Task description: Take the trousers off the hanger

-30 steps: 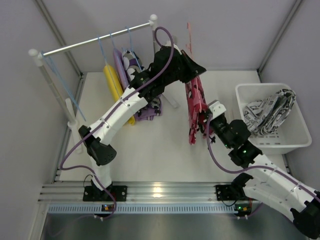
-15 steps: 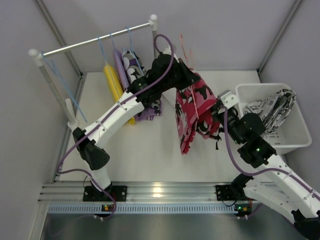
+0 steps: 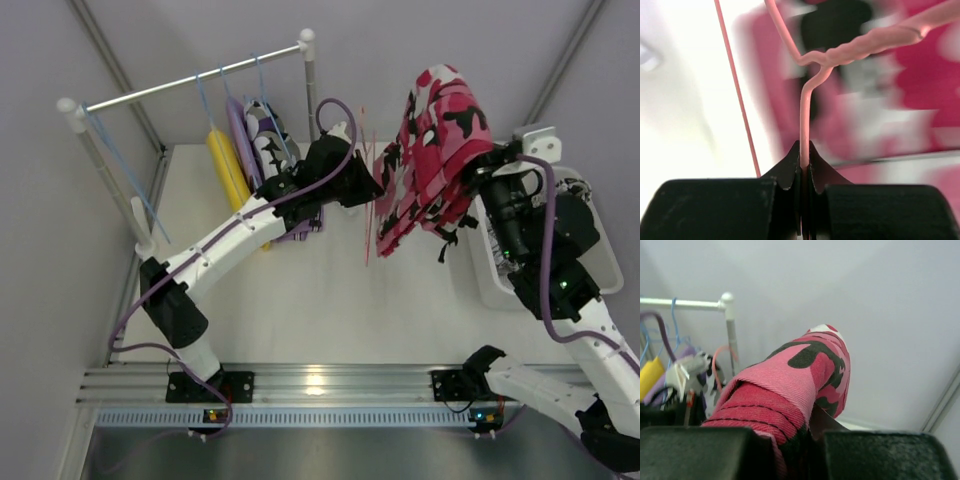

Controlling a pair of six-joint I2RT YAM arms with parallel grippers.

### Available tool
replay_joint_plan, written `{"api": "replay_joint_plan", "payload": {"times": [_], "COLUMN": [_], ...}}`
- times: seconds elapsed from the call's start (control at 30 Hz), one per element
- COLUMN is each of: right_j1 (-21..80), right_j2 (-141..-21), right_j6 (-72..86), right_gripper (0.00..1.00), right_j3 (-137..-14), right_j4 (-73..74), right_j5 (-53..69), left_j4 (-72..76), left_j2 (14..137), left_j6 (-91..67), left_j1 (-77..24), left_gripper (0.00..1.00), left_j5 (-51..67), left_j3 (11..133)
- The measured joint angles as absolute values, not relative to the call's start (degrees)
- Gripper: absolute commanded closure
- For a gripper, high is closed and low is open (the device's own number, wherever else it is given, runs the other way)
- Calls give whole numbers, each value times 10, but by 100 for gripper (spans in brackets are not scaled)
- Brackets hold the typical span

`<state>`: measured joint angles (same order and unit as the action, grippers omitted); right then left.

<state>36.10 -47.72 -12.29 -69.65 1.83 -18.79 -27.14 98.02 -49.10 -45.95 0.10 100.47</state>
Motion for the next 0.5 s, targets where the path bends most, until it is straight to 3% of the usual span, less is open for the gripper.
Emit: {"api": "replay_joint_plan", "payload": {"times": [0.27,0.5], "right_j1": [350,349], "right_j2": [-496,-487], "right_j6": [-171,-297], "right_gripper": [100,100], "right_j3": [-812,-795], "right_j4": [-36,-116], "right_j5": [-240,-285], "left_j4": [-291,-291], "left_j2": [976,953], "left_j6": [-435,-395], "left_j1": [-462,-477], "left_gripper": [100,100], "left_j5": [-10,-7], "left_j3": [962,961]}}
